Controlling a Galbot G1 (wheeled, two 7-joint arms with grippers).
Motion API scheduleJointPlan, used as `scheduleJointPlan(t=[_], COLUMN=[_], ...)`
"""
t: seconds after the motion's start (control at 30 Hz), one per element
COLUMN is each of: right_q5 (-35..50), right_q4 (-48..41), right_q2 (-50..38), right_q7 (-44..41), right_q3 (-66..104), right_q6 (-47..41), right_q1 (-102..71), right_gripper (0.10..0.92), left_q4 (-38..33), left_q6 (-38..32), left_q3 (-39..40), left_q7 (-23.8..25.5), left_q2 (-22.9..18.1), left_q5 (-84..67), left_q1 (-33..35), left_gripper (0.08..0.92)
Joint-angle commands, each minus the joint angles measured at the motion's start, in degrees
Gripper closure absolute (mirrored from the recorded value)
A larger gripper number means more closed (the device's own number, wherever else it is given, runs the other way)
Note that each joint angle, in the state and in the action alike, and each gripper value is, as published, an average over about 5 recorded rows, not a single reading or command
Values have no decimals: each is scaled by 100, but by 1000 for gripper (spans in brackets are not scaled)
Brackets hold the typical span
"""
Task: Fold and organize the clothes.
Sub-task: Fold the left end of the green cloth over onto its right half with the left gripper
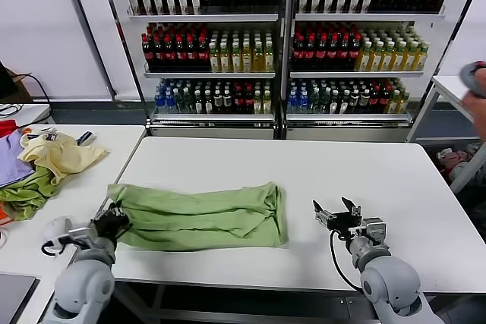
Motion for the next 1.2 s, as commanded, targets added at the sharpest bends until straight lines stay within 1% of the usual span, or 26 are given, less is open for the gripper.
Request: scheduleJointPlan(t=[0.03, 0.13, 0.2, 0.3, 0.4, 0.5, 0.63, 0.8, 1.03, 1.1, 1.2], right_q5=[-7, -20, -32, -52, -76, -89, -87, -75, -48, -49, -51], right_q4=[44, 74, 90, 100, 93, 82, 58, 4, -114, -150, -201], right_q2=[-3, -8, -10, -2, 11, 10, -3, -15, -55, -54, -47], right_q7=[-2, -6, -11, -22, -39, -53, -68, -84, -84, -82, -81], right_q3=[37, 68, 84, 94, 91, 84, 74, 58, 10, -15, -51], right_q6=[11, 20, 29, 46, 63, 78, 95, 105, 116, 124, 137], right_q1=[-56, -101, -127, -150, -164, -168, -154, -102, -8, 9, 30], right_gripper=[203, 203, 203, 203, 203, 203, 203, 203, 203, 203, 203], left_q4=[-1597, -1646, -1483, -1006, -468, -100, 244, 641, 1041, 1149, 1166], left_q6=[211, 260, 241, 192, 156, 121, 70, 5, -106, -169, -268], left_q3=[153, 558, 870, 1275, 1535, 1748, 2039, 2252, 2437, 2451, 2477], left_q7=[77, 9, -14, -36, -78, -113, -150, -85, 260, 387, 545], left_q2=[-378, -807, -1047, -1360, -1673, -1929, -2171, -2445, -2709, -2802, -2889], left_q5=[-2841, -3239, -3293, -3222, -3110, -2975, -2794, -2596, -2479, -2490, -2537], left_q1=[-44, -208, -368, -646, -904, -1072, -1252, -1453, -1578, -1612, -1570], left_gripper=[879, 879, 879, 879, 879, 879, 879, 879, 878, 863, 797])
